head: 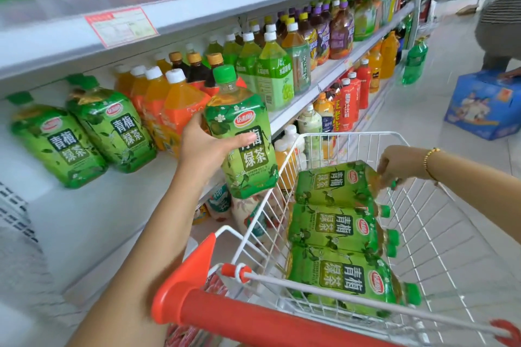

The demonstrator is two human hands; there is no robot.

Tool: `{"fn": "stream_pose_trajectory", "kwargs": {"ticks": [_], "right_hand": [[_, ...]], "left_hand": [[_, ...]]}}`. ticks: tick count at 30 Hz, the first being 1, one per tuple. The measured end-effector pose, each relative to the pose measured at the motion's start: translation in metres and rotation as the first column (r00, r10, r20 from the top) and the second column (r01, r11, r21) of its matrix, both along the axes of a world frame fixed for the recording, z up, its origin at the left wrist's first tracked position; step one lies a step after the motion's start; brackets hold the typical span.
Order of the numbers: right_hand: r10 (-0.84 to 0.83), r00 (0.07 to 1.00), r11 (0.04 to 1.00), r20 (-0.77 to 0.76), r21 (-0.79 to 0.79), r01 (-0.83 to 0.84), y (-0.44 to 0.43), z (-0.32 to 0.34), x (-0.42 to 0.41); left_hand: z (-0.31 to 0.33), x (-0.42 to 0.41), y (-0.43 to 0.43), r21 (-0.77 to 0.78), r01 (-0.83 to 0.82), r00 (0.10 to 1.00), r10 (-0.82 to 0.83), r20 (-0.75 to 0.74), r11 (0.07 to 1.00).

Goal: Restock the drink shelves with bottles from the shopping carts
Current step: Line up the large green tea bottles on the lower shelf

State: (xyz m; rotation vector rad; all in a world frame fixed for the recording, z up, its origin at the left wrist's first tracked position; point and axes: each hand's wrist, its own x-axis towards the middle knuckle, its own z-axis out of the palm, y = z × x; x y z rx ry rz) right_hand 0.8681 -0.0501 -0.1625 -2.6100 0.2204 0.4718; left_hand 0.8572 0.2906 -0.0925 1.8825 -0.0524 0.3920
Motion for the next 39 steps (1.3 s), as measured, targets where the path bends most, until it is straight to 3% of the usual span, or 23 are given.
{"fn": "stream_pose_trajectory", "kwargs": {"ticks": [3,7,11,15,20,29,39], "right_hand": [[-0.099,0.981,0.966,0.169,0.254,0.054,0.024,0.025,-0.004],[0.047,0.934,0.999,0.354,-0.015,-0.045,0.079,0.039,0.007],[0.254,0.896,0.959,0.364,-0.213,-0.185,0.113,0.063,0.010],[0.335,0.793,0.938,0.508,-0.258,-0.231,0.131,0.126,0.005],[0.446,0.576,0.885,0.685,-0.241,-0.399,0.163,0.196,-0.030],[0.458,0.355,0.731,0.815,-0.117,-0.673,0.268,0.191,-0.034],[0.601,0.108,0.554,0.792,-0.315,-0.770,0.343,0.175,-0.020]], "left_hand": [[0.002,-0.005,0.003,0.036,-0.029,1.000,0.029,0.005,0.999],[0.000,-0.014,0.011,0.059,-0.046,0.999,0.044,0.028,0.997],[-0.001,-0.029,0.038,0.116,-0.062,0.997,0.056,0.057,0.991],[0.001,-0.050,0.070,0.144,-0.158,0.979,0.137,0.150,0.977],[0.007,-0.081,0.097,0.125,-0.347,0.914,0.306,0.267,0.929],[-0.004,-0.092,0.136,-0.028,-0.620,0.737,0.595,0.321,0.784],[-0.020,-0.082,0.171,-0.104,-0.744,0.596,0.726,0.344,0.660]]}}
